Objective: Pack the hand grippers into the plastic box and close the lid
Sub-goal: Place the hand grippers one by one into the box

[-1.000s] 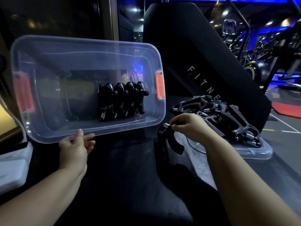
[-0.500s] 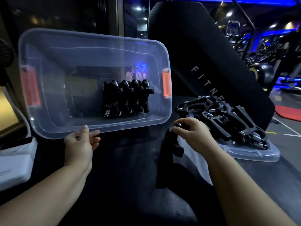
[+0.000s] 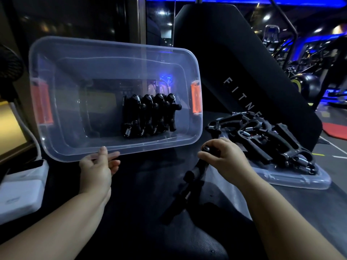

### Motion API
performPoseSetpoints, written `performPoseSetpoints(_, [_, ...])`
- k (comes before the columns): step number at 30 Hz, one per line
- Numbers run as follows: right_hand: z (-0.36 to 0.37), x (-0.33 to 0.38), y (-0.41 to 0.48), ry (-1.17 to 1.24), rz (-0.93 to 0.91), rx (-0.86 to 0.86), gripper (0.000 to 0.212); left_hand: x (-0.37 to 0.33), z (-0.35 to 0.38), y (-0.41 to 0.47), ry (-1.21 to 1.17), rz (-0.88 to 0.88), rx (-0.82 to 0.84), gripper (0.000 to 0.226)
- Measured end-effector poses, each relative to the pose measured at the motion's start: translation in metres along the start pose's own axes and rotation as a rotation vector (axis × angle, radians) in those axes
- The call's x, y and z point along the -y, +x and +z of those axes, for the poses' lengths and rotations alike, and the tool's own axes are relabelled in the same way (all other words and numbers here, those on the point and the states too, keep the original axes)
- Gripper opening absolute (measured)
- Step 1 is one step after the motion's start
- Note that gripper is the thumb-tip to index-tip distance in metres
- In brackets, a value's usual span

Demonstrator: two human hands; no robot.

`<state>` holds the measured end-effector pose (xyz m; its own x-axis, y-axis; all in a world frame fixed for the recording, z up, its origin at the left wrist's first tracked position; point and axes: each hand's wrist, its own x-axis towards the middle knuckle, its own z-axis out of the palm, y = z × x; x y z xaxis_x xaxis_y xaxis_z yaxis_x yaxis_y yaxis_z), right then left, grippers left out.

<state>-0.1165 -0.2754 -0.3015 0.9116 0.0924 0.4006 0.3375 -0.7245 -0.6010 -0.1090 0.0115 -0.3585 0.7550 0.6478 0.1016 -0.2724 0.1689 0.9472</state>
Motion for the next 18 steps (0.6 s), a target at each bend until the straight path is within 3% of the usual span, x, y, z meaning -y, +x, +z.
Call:
performPoseSetpoints(13, [0.014, 0.000, 0.000, -0.155, -0.024, 0.059, 0.032, -0.002, 0.000, -0.001, -0.008, -0.011, -0.014, 0.017])
performPoseSetpoints(16, [0.014, -0.001, 0.001, -0.213, -0.037, 0.113, 0.029, -0.003, 0.001, -0.002, -0.004, -0.009, -0.018, 0.017])
performPoseSetpoints(18, [0.013, -0.001, 0.000, -0.125, 0.004, 0.199, 0.019, -0.004, 0.001, -0.003, -0.007, -0.013, -0.021, 0.017])
